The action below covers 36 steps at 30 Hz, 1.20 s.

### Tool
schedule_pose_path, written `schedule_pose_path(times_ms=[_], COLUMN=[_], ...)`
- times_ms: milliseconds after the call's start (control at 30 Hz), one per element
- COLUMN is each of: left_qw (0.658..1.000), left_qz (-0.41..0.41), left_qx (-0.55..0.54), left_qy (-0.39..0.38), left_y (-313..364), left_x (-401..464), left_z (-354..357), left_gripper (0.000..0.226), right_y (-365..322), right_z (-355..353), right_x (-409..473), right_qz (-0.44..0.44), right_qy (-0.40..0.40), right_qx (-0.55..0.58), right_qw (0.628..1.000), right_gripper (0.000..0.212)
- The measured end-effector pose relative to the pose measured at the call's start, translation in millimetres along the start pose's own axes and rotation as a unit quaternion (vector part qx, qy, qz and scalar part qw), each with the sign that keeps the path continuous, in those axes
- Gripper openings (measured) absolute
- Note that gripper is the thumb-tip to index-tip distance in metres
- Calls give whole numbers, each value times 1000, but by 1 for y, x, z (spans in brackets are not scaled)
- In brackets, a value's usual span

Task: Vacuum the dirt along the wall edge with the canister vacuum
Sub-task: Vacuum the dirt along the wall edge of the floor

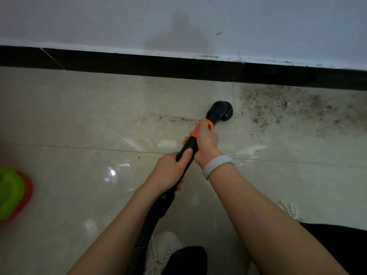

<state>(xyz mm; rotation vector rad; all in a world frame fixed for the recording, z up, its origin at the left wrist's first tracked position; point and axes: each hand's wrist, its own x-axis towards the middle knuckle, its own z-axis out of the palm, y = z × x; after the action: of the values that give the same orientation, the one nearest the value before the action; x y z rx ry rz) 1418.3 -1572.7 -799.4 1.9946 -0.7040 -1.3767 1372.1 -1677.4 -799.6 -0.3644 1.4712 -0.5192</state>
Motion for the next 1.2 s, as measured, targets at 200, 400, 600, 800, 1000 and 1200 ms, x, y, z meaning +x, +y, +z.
schedule_pose_path(times_ms=[200, 400, 600, 800, 1000, 1200], left_qw=[999, 999, 981, 941, 919, 925], left_qz=[24, 15, -32, -81, -124, -155], left_qx=[29, 7, -62, -109, -136, -127], left_qy=[-20, 46, 180, 309, 348, 324], left_y=[3, -12, -49, -92, -122, -150], left_x=[6, -9, -43, -89, -126, -158], left_z=[12, -7, -45, -74, -75, -67], left_gripper=[47, 49, 46, 48, 49, 49], right_y=[-7, 12, 60, 119, 164, 200], right_z=[-17, 6, 67, 110, 111, 87], right_x=[6, -5, -33, -68, -91, -102], right_qz=[-11, -23, -20, 46, 97, 120], right_qy=[21, -43, -159, -289, -334, -338], right_qx=[31, 18, -81, -189, -249, -257], right_qw=[999, 999, 984, 937, 904, 897], right_gripper=[29, 26, 30, 30, 29, 25])
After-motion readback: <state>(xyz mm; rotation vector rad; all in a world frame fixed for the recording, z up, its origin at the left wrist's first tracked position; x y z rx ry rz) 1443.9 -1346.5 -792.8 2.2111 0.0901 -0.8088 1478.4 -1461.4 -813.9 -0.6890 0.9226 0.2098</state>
